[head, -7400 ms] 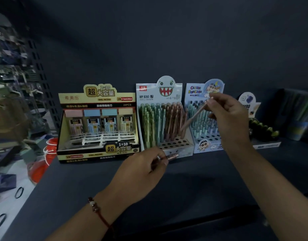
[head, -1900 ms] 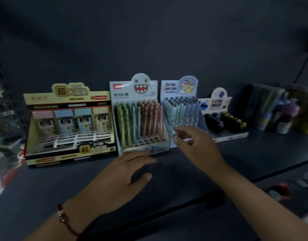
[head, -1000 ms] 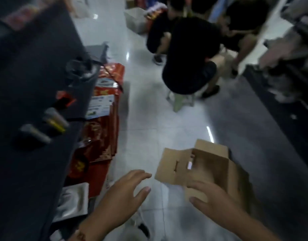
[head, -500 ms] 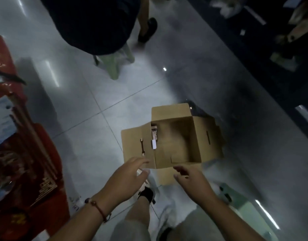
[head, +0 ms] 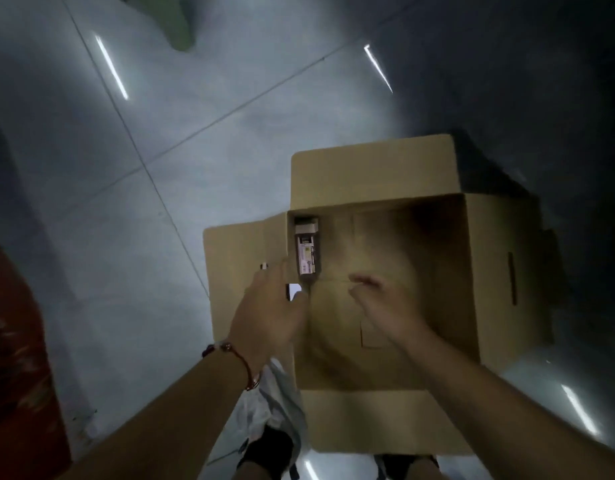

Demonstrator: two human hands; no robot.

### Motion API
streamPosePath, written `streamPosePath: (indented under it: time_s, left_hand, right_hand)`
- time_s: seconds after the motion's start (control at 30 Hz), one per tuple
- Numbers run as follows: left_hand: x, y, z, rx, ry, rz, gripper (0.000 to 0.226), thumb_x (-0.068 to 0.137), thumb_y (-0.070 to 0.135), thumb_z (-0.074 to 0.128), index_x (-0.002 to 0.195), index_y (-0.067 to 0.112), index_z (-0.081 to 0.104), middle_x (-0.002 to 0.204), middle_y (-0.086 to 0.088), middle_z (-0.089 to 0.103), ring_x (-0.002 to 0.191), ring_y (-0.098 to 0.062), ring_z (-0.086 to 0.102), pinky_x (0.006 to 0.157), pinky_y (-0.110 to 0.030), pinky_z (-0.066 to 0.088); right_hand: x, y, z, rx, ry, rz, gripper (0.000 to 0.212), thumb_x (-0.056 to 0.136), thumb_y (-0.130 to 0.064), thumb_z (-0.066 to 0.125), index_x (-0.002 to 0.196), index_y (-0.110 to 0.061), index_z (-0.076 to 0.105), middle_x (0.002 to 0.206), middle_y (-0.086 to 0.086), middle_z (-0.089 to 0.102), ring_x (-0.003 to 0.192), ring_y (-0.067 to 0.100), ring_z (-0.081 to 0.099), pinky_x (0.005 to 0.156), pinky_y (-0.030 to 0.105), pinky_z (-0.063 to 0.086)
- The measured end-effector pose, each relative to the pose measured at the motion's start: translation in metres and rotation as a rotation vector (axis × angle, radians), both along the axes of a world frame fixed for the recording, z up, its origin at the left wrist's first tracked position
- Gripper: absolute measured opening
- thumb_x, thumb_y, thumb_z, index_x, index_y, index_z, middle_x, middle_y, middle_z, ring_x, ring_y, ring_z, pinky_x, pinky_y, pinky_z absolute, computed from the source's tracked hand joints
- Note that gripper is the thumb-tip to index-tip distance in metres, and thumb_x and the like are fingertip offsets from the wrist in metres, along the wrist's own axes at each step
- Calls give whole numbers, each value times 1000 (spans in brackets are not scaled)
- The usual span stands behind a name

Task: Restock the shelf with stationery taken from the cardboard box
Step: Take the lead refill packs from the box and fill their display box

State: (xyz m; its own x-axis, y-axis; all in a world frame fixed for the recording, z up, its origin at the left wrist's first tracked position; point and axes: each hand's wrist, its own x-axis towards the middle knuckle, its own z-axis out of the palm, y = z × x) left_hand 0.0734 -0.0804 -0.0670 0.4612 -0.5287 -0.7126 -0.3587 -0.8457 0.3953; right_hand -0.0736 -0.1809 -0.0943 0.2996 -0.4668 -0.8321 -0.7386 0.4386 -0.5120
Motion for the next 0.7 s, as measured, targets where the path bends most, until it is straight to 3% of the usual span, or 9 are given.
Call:
streamPosePath:
  time_s: [0.1, 0.2, 0.3, 0.4, 0.5, 0.63, 0.7]
  left_hand:
    - [0, -2, -76, -36, -18, 99, 81, 80, 40, 52, 152, 29, 16, 134, -1, 51, 120, -28, 53, 103, -36, 42]
    - [-3, -9, -121, -83, -137, 132, 82, 92, 25, 56, 156, 20, 5, 149, -10, 37, 129, -31, 43, 103, -39, 40]
    - [-11, -4, -144, -134, -314, 157, 80, 94, 16, 55, 157, 17, 6, 143, -12, 42, 124, -28, 44, 98, -34, 38]
    - [-15, 1, -153, -198, -375, 159, 76, 92, 20, 52, 156, 18, 11, 134, -10, 47, 119, -25, 47, 99, -43, 45]
    - [-16, 2, -157, -229, -374, 156, 75, 92, 18, 49, 156, 17, 11, 136, -11, 46, 120, -25, 45, 98, -49, 46]
    - [-15, 2, -156, -227, -380, 126, 75, 90, 21, 46, 156, 15, 11, 134, -12, 46, 116, -25, 46, 93, -50, 48]
    - [-15, 1, -155, -216, -374, 137, 76, 91, 16, 50, 156, 15, 11, 133, -12, 46, 115, -25, 45, 93, -49, 48]
  right_hand:
    - [35, -11, -73, 68, -42, -25, 36, 95, -20, 57, 130, -15, 60, 116, 4, 65, 102, 15, 61, 91, 30, 49]
    - [66, -10, -128, 57, -46, -25, 43, 95, -23, 57, 137, -13, 55, 116, -1, 62, 100, 14, 59, 90, 29, 48]
    - [85, 0, -161, 49, -60, 15, 34, 94, -24, 57, 127, -19, 62, 114, -3, 65, 104, 17, 61, 98, 35, 49]
    - [92, 13, -181, 33, -48, -36, 28, 88, -24, 61, 115, -25, 68, 109, 4, 71, 99, 24, 67, 91, 45, 54]
    - [92, 19, -186, 16, -10, -156, 25, 85, -23, 69, 110, -19, 69, 106, 4, 72, 94, 21, 67, 88, 39, 55]
    - [89, 22, -182, -76, 11, -216, 32, 84, -21, 74, 113, -9, 68, 103, 2, 70, 87, 10, 61, 67, 16, 45]
    - [87, 26, -183, -129, 13, -206, 31, 84, -22, 75, 112, -10, 69, 101, 1, 70, 88, 11, 63, 70, 18, 47]
